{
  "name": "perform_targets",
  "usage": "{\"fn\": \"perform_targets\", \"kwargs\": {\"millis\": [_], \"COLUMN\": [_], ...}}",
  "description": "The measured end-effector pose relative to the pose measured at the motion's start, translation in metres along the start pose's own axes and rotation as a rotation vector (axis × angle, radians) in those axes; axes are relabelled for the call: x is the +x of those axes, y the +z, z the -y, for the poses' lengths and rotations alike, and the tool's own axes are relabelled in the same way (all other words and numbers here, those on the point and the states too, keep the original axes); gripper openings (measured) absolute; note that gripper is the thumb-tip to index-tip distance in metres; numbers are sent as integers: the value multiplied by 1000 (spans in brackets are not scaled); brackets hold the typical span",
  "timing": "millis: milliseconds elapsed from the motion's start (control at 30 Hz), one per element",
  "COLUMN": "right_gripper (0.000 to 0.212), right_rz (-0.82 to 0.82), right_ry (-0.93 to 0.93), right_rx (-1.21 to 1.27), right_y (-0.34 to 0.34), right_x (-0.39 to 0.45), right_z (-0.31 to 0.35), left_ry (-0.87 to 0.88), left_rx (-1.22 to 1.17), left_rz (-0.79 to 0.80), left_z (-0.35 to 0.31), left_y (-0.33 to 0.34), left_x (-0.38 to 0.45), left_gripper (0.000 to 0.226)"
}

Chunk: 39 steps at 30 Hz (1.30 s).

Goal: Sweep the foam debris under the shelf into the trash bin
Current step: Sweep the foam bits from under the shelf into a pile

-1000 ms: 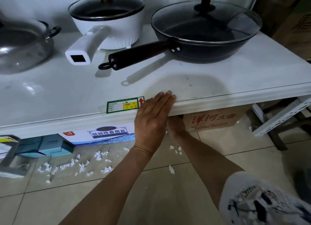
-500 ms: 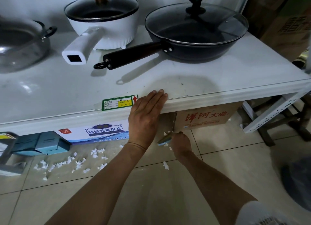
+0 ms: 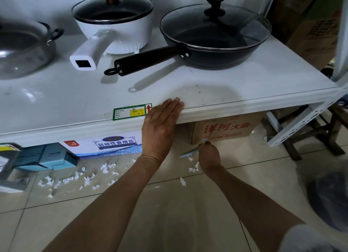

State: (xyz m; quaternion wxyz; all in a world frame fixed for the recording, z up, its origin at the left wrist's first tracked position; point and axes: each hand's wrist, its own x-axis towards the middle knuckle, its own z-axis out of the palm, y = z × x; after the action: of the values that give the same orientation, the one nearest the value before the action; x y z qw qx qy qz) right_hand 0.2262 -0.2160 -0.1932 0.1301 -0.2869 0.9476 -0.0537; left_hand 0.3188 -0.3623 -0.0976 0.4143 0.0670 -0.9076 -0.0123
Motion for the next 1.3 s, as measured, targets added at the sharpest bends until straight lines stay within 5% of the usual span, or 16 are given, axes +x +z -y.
{"fn": "perform_targets", "kwargs": {"millis": [500, 1067, 1300], "right_gripper": [30, 30, 30], "right_rz": [2, -102, -73], "right_ry": [52, 252, 193], "right_rx": [58, 481, 485], "right_y": [6, -15, -8], "right_x": [-24, -57, -69], "right_z": [-12, 36, 69], "left_ry": [-39, -22, 62], "left_rx": [-14, -37, -50], "left_rz": [25, 433, 365], "left_z": [-4, -2, 44], "left_y": [-5, -47, -111], "left_x": [1, 16, -9], "left_gripper": [48, 52, 46]}}
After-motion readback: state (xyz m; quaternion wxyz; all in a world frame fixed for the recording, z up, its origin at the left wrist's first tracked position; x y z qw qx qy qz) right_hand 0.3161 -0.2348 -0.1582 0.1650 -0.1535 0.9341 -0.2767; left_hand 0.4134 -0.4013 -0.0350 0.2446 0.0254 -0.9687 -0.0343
